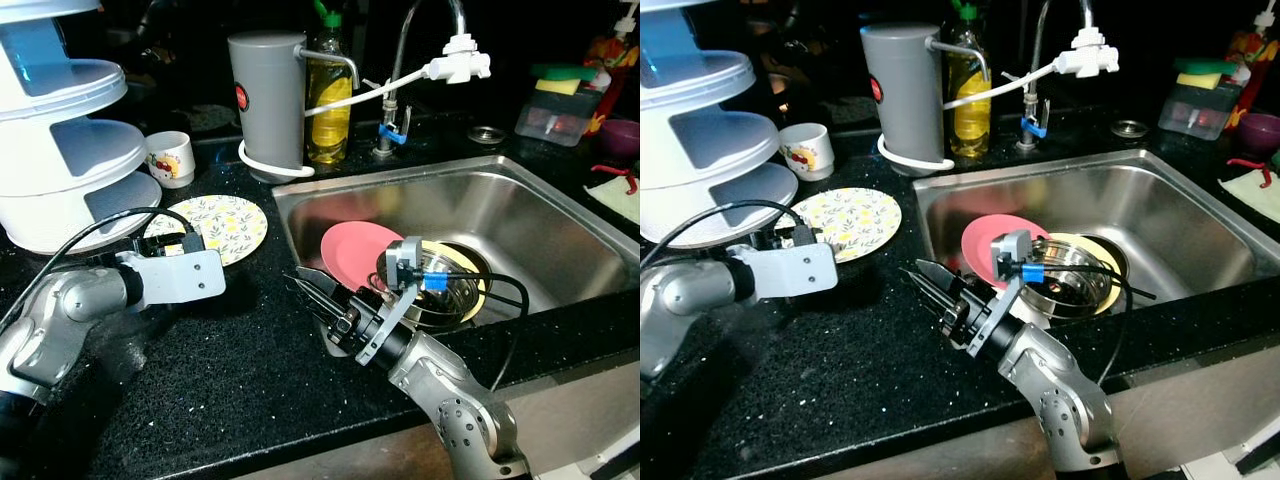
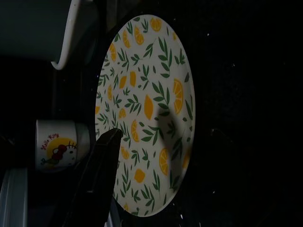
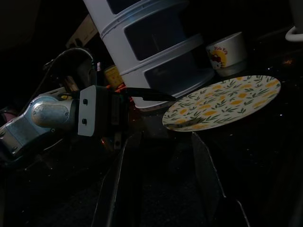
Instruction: Kitchen organization
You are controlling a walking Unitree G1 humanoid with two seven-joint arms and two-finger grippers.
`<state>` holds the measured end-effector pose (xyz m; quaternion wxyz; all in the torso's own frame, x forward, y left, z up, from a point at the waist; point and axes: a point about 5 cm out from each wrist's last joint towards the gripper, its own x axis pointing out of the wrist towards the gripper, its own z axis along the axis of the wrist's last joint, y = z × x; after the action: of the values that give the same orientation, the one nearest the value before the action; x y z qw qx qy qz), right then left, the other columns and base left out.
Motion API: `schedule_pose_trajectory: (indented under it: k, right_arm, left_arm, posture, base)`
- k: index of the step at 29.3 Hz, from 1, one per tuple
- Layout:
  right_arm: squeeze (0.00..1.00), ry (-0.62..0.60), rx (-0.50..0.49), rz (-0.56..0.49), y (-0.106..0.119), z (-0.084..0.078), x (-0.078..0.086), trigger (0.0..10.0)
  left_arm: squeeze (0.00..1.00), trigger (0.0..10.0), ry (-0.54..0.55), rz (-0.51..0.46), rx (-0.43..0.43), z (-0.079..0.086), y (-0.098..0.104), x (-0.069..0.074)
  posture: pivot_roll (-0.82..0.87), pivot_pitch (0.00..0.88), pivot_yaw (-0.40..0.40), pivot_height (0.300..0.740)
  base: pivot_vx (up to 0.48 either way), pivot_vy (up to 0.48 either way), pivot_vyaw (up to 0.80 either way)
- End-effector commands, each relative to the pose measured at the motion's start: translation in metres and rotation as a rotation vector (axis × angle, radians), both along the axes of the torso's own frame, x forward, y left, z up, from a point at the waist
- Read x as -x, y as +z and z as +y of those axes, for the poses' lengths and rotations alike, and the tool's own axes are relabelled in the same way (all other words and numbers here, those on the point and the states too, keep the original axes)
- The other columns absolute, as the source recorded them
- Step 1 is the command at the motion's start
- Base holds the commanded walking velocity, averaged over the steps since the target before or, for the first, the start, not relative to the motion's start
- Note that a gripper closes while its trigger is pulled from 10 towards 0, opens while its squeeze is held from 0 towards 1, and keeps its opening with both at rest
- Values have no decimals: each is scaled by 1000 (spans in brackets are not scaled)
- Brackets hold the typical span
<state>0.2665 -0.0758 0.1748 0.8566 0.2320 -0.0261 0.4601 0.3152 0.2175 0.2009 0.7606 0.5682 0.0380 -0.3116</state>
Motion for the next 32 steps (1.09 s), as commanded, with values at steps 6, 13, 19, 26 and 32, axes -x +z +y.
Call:
schedule_pose_trajectory:
  k: [6, 13, 19, 26, 32]
  right_arm:
    - [0, -9, -11, 18, 1, 0, 1, 10000]
    - [0, -20, -12, 19, 2, 0, 2, 10000]
    - [0, -26, -11, 23, 3, -1, 2, 10000]
    - [0, -29, -10, 25, 3, -1, 1, 10000]
    - [0, -37, -18, 28, 3, -2, 0, 10000]
  left_arm:
    - [0, 9961, 39, 30, -74, 10, -27, -18]
    - [0, 0, 16, 73, -40, 8, -38, -25]
    - [0, 0, -6, 92, -38, 7, -46, -26]
    - [0, 0, -4, 66, -31, 9, -44, -28]
    - [0, 0, -52, -152, 129, -12, -3, -33]
  posture:
    - [-3, 0, 8, 740]
    - [-20, 0, 14, 740]
    - [-18, 0, 13, 740]
    - [-12, 0, 9, 740]
    - [-10, 0, 7, 740]
  base:
    - [0, 0, 0]
    - [0, 0, 0]
    - [0, 0, 0]
    - [0, 0, 0]
    - [0, 0, 0]
